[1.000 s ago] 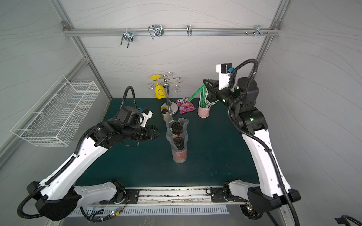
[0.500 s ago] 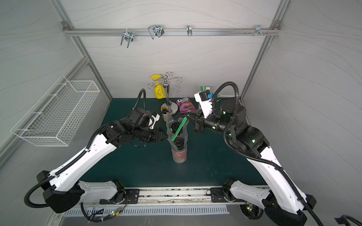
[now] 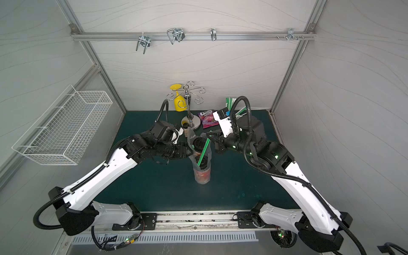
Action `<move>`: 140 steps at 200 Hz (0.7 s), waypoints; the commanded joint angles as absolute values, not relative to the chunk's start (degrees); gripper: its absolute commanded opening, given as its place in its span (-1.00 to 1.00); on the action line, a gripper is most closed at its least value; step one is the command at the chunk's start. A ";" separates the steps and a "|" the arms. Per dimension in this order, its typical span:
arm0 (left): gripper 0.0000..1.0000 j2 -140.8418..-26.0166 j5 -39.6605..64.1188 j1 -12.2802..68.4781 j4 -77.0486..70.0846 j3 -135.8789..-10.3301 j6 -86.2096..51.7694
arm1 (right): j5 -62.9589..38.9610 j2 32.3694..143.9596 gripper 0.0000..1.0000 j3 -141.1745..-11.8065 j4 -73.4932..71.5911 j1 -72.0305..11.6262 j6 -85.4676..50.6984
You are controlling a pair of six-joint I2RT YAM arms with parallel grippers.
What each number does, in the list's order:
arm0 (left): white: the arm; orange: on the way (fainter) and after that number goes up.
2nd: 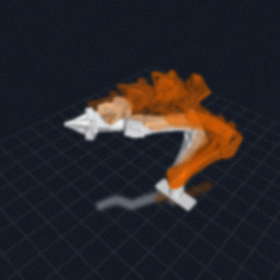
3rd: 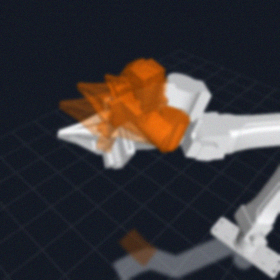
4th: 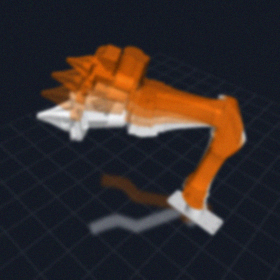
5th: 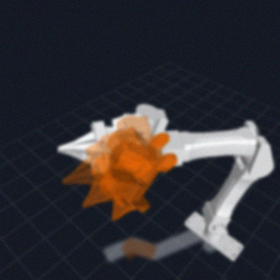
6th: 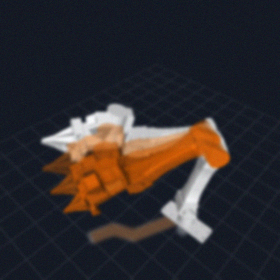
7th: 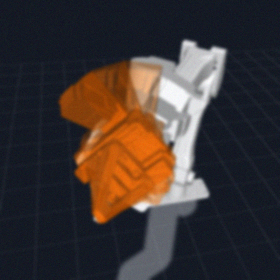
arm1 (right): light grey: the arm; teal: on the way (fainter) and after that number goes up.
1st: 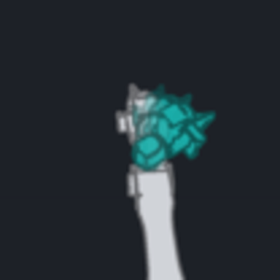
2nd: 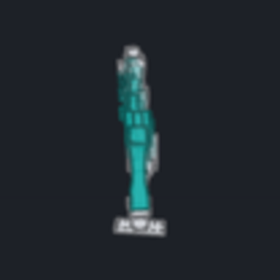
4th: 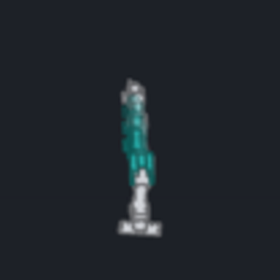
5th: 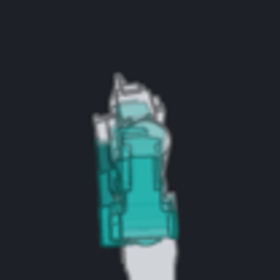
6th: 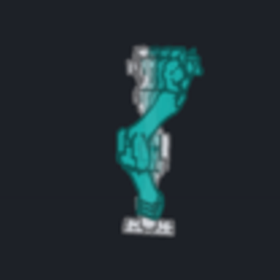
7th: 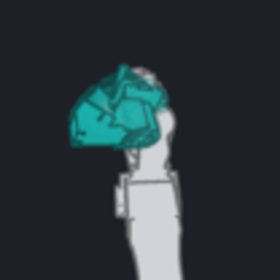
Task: Pack milk tea into plastic carrier bags
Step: Move the plastic carrier bag to the center of the board.
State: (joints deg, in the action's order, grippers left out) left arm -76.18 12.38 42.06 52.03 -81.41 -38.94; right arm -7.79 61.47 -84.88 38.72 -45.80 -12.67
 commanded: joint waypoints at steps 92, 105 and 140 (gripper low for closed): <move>-0.92 -79.54 13.13 42.25 50.45 -86.79 -37.16 | -8.82 62.13 -1.00 -80.13 33.97 -46.20 -14.86; -0.97 -79.46 13.10 42.20 50.50 -86.97 -37.09 | -8.36 62.06 -1.00 -80.05 33.07 -46.15 -14.85; -1.00 -79.44 12.68 42.25 51.75 -88.32 -36.40 | -4.41 61.58 -1.00 -80.28 31.25 -46.21 -14.37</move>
